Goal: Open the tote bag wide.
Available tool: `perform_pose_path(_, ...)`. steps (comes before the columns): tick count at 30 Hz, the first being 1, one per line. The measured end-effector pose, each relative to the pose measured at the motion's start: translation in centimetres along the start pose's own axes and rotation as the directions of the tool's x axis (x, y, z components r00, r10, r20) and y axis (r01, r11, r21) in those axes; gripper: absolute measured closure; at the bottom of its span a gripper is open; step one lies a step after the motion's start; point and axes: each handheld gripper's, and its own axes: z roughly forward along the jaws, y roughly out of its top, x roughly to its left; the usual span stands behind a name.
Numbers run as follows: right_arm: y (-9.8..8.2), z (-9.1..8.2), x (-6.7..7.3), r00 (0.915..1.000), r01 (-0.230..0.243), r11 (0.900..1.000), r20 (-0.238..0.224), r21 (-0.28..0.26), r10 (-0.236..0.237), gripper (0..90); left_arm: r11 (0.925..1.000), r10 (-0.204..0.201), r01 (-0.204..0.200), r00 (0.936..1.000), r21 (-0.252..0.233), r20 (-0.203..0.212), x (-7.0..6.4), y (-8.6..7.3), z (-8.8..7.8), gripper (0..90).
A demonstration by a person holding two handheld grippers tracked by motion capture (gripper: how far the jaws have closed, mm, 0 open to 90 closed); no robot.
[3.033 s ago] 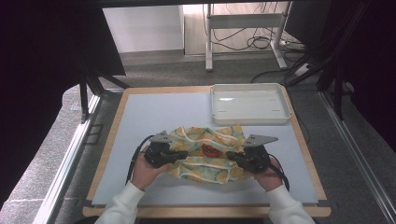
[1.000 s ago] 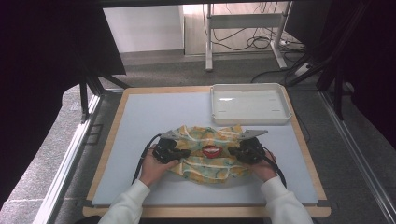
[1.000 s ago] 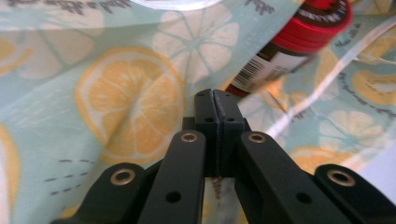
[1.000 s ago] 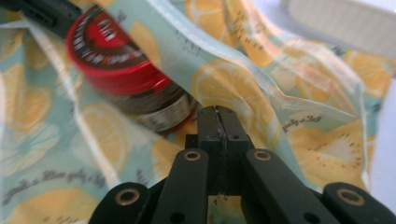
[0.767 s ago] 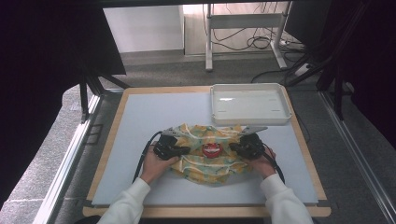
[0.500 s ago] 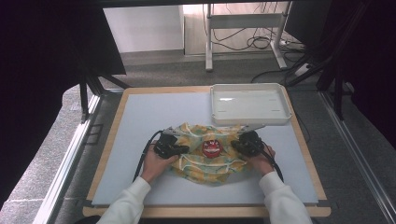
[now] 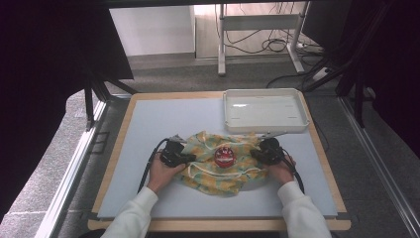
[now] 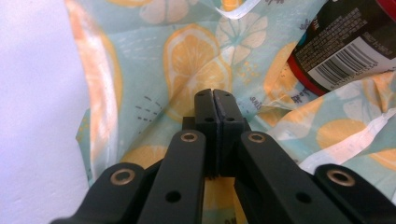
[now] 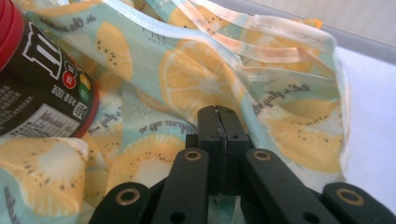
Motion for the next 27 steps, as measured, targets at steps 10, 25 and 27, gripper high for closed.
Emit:
perform_pose_path(10,-0.1,-0.3,0.0,1.0000,0.007,1.000,0.002,0.003,-0.007,89.1,1.0000,0.000,0.000,1.0000,-0.010,0.005,-0.1,-0.1,-0.1,90.0)
perform_pose_path(25,1.4,-4.0,1.3,0.9973,0.012,0.987,-0.069,-0.160,-0.023,89.0,0.9884,0.000,0.014,0.9958,-0.151,0.092,-1.2,0.6,-3.4,90.0)
perform_pose_path(27,1.5,-4.4,1.6,0.9969,0.018,0.985,-0.072,-0.173,-0.031,89.0,0.9870,0.005,0.010,0.9957,-0.160,0.093,-1.3,0.7,-3.8,90.0)
